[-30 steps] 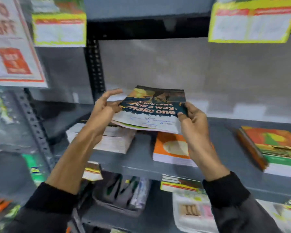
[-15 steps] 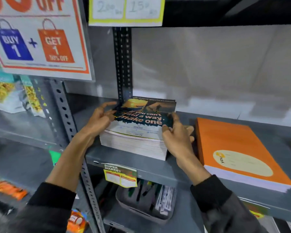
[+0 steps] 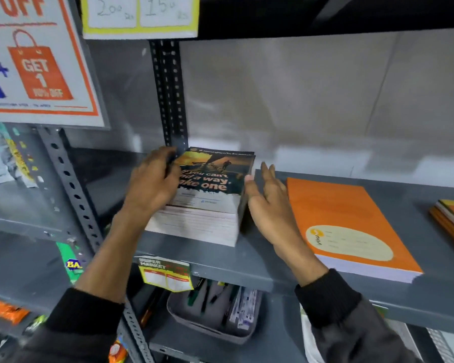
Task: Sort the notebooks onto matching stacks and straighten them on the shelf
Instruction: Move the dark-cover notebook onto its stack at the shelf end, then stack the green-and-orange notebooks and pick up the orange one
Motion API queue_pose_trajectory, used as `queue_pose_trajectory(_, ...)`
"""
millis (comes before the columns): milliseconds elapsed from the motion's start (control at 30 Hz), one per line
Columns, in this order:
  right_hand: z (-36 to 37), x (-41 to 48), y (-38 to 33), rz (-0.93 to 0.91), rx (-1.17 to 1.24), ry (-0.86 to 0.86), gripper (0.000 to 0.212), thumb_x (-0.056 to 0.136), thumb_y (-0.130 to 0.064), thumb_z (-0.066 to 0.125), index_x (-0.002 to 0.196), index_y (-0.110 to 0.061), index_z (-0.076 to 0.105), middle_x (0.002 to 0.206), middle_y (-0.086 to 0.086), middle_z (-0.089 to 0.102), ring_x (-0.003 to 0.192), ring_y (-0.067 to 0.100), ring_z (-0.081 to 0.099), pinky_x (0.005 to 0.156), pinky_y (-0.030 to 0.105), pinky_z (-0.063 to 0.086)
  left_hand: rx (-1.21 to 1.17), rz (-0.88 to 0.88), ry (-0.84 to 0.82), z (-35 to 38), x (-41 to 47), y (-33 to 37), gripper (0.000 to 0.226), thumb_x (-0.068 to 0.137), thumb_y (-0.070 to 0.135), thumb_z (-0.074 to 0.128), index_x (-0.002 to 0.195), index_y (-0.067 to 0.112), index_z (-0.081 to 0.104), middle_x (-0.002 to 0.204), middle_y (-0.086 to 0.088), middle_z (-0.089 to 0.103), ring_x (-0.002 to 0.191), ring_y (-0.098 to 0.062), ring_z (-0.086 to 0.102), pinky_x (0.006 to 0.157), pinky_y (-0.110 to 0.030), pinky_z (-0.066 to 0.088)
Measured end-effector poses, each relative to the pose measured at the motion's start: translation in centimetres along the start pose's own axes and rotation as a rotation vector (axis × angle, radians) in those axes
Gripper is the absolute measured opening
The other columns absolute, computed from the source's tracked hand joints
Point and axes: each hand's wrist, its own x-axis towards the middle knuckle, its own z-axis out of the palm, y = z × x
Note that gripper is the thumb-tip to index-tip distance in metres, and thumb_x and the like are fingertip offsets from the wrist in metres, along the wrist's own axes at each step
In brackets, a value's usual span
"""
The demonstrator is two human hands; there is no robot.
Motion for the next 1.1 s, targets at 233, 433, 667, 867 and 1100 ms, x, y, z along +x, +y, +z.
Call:
queue_pose_trajectory(233, -14.8, -1.7, 4.2, -0.226, -0.446, 0.377, 0.066, 0.099, -0.053, 0.035, 0.157, -0.032, 0.01, 0.167, -0.005, -0.005, 0.153, 0.016, -0.004, 0.117, 0.044, 0.006, -0.141, 0.378, 0.056, 8.5, -4.7, 18.6, 0.054, 0.101, 0.037, 0.048, 0.146, 0.009, 0.045, 0.155, -0.016, 0.045, 0.145, -0.029, 0.04, 0.12, -0.045, 0.03)
queue_pose_trajectory(433, -31.1, -6.1, 11.3, -0.094, -0.806, 0.578, 0.071, 0.097, -0.058, 0.033, 0.157, -0.033, 0.006, 0.167, 0.0, -0.005, 0.153, 0.025, -0.003, 0.116, 0.048, 0.012, -0.206, 0.469, -0.062, 18.0, -10.7, 34.7, 0.067, 0.101, 0.052, 0.038, 0.155, 0.013, 0.029, 0.166, -0.007, 0.023, 0.155, -0.021, 0.017, 0.121, -0.038, 0.015)
queue_pose_trajectory(667, -46.7, -13.1, 19.4, 0.164, -0.881, 0.653, 0.076, 0.094, -0.056, 0.04, 0.157, -0.029, 0.006, 0.167, 0.003, 0.0, 0.153, 0.026, 0.003, 0.116, 0.049, 0.014, -0.313, 0.547, -0.362, 27.7, -19.7, 50.2, 0.071, 0.1, 0.057, 0.034, 0.155, 0.012, 0.031, 0.167, -0.006, 0.024, 0.155, -0.018, 0.015, 0.121, -0.04, 0.016)
queue_pose_trajectory(867, -52.2, -17.0, 24.1, 0.43, -0.839, 0.602, 0.089, 0.091, -0.055, 0.048, 0.157, -0.014, 0.004, 0.163, 0.02, 0.015, 0.15, 0.032, 0.015, 0.114, 0.049, 0.017, 0.079, 0.574, -0.605, 32.4, -23.3, 55.6, 0.081, 0.099, 0.063, 0.018, 0.142, 0.001, 0.048, 0.154, -0.025, 0.042, 0.153, -0.031, 0.021, 0.123, -0.045, 0.015)
queue_pose_trajectory(1100, -52.4, -17.7, 26.0, 0.427, -0.811, 0.609, 0.075, 0.092, -0.049, 0.045, 0.15, -0.006, 0.023, 0.146, 0.015, 0.048, 0.138, 0.03, 0.035, 0.104, 0.049, 0.021, 0.109, 0.603, -0.466, 33.2, -24.7, 56.9, 0.052, 0.096, 0.051, 0.048, 0.103, 0.003, 0.066, 0.114, -0.024, 0.071, 0.117, -0.037, 0.06, 0.115, -0.045, 0.028)
